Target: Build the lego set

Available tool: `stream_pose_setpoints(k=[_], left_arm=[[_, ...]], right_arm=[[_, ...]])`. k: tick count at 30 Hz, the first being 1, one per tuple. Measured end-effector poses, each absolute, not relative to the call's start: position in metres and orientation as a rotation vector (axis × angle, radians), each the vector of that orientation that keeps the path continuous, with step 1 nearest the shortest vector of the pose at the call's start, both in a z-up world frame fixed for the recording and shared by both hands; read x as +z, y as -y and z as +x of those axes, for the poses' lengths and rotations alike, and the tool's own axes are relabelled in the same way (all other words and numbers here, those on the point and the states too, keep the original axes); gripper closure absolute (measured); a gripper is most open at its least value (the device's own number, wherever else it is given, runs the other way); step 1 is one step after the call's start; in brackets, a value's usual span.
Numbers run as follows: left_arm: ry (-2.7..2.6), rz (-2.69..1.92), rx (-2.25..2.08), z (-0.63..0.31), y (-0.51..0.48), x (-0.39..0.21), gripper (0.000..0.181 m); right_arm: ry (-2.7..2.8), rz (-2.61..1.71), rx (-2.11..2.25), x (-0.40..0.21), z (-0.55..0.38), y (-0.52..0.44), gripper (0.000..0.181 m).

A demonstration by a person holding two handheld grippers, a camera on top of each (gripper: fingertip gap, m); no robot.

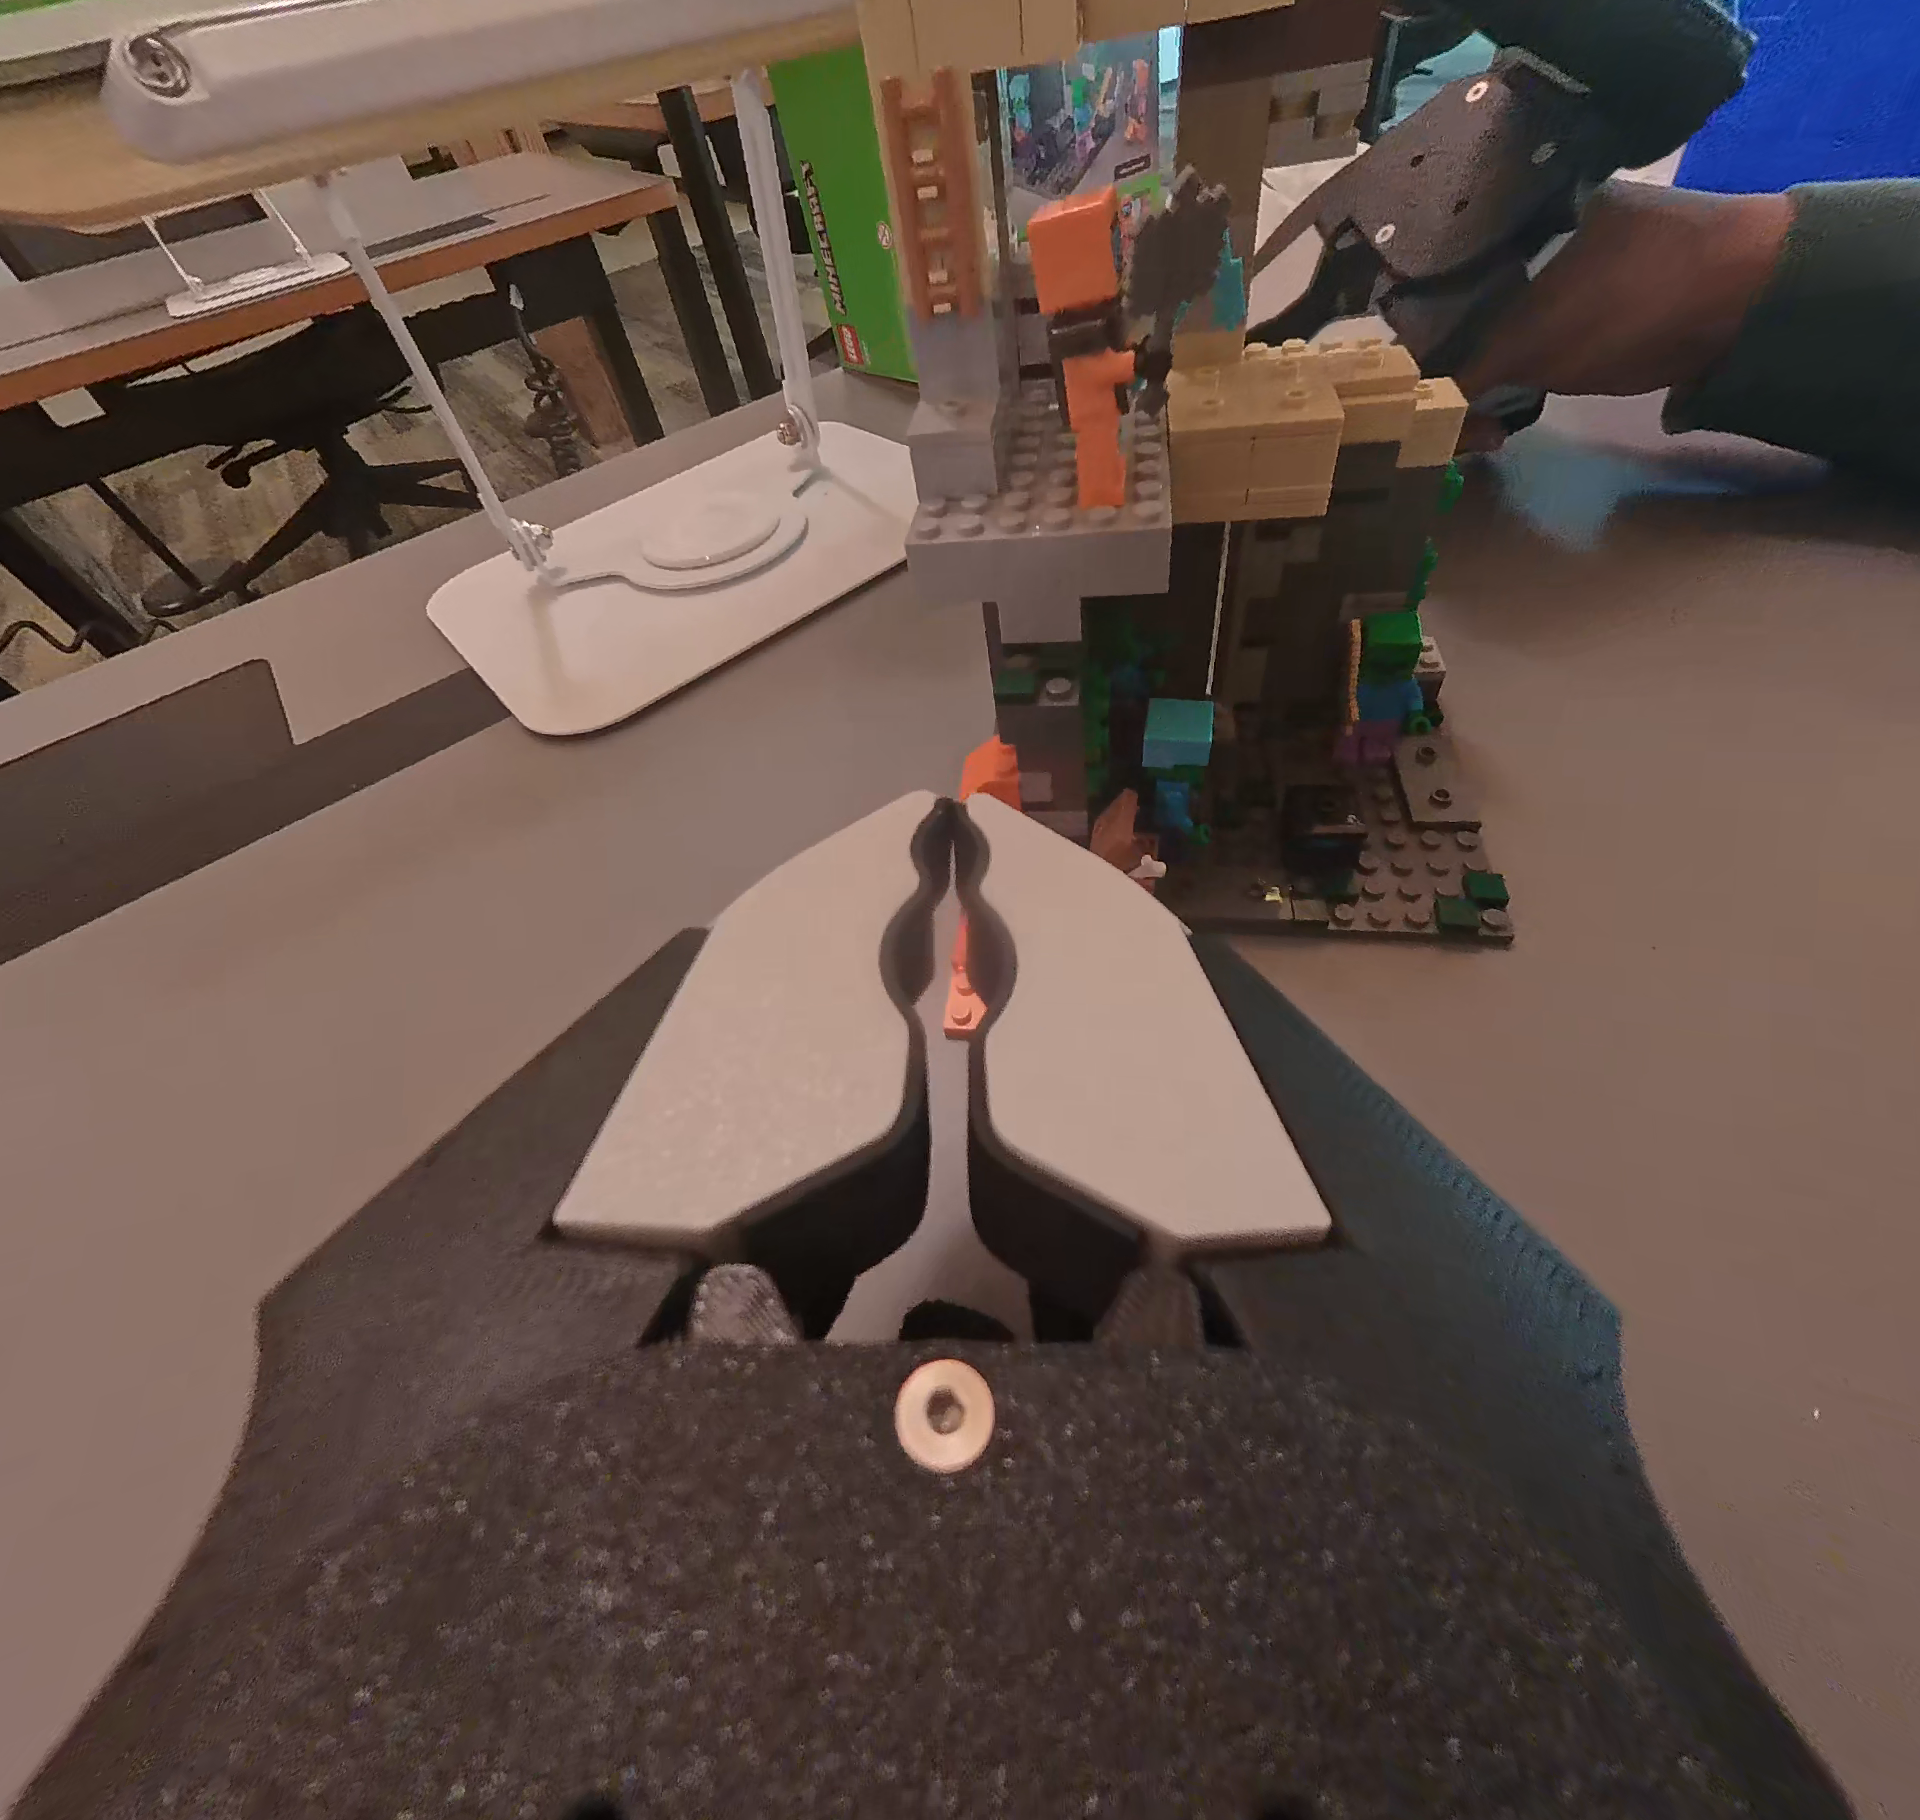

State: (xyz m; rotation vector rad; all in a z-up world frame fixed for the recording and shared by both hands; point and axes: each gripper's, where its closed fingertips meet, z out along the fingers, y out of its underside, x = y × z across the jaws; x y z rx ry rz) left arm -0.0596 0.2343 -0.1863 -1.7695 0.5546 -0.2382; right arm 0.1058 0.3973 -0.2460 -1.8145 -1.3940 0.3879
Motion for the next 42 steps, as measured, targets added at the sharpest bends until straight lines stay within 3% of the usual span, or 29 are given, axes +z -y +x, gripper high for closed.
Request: stream_pose_setpoints(k=[3,20,26,32,42], left_arm=[[-0.564,-1.771,-0.24,-0.059,-0.234,-0.187,0.181],[-0.628,-1.741,-0.182,-0.053,-0.229,-0.187,0.181],[-0.655,-1.738,-0.161,-0.051,-0.227,-0.189,0.181],[-0.653,-1.746,-0.154,-0.051,-0.229,-0.19,0.181],[-0.65,-1.761,-0.146,-0.053,-0.231,-0.192,0.181]], right_arm=[[1.386,-1.813,0.398,-0.246,0.107,-0.395,0.16],[1.409,-1.815,0.446,-0.238,0.141,-0.292,0.16],[1.452,-1.761,0.497,-0.233,0.14,-0.272,0.143],[1.214,-1.847,0.61,-0.213,0.158,-0.323,0.155],[1.111,-2.215,0.51,-0.247,0.145,-0.373,0.151]])
